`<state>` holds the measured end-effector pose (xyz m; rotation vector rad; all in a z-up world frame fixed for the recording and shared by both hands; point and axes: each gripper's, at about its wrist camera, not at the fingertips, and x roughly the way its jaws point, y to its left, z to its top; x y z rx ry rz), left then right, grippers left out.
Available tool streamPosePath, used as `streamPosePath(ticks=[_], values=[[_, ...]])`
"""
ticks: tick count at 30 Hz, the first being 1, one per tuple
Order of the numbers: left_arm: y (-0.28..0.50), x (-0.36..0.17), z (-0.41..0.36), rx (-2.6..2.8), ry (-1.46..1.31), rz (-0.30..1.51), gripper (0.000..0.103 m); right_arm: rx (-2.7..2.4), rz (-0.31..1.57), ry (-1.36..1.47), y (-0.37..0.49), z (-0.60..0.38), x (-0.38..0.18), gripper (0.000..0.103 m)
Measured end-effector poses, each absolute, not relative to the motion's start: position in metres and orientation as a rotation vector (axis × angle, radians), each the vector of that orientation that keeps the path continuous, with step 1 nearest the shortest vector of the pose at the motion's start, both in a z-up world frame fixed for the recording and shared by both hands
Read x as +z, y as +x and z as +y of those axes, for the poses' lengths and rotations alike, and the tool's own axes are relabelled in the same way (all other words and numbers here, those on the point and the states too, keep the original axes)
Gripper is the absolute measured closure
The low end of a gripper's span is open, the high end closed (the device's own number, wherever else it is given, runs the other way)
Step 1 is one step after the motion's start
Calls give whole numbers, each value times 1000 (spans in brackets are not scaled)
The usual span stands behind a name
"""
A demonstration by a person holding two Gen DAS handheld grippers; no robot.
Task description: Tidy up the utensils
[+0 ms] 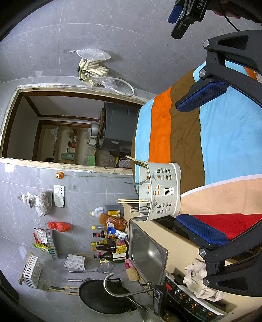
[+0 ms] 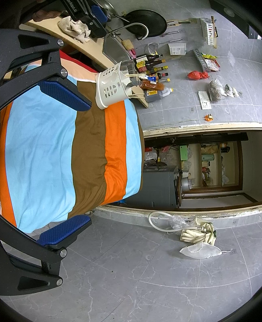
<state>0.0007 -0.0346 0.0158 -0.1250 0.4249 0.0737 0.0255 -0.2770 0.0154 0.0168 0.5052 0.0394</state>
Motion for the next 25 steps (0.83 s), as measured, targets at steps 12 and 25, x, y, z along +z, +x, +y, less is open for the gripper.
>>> streamPosePath(ticks=[12, 25], values=[[-4, 14, -30, 68, -123, 417, 1, 40, 507, 18, 27, -277, 16, 2], [-5, 14, -29, 68, -121, 417, 1, 40, 507, 18, 27, -277, 16, 2]])
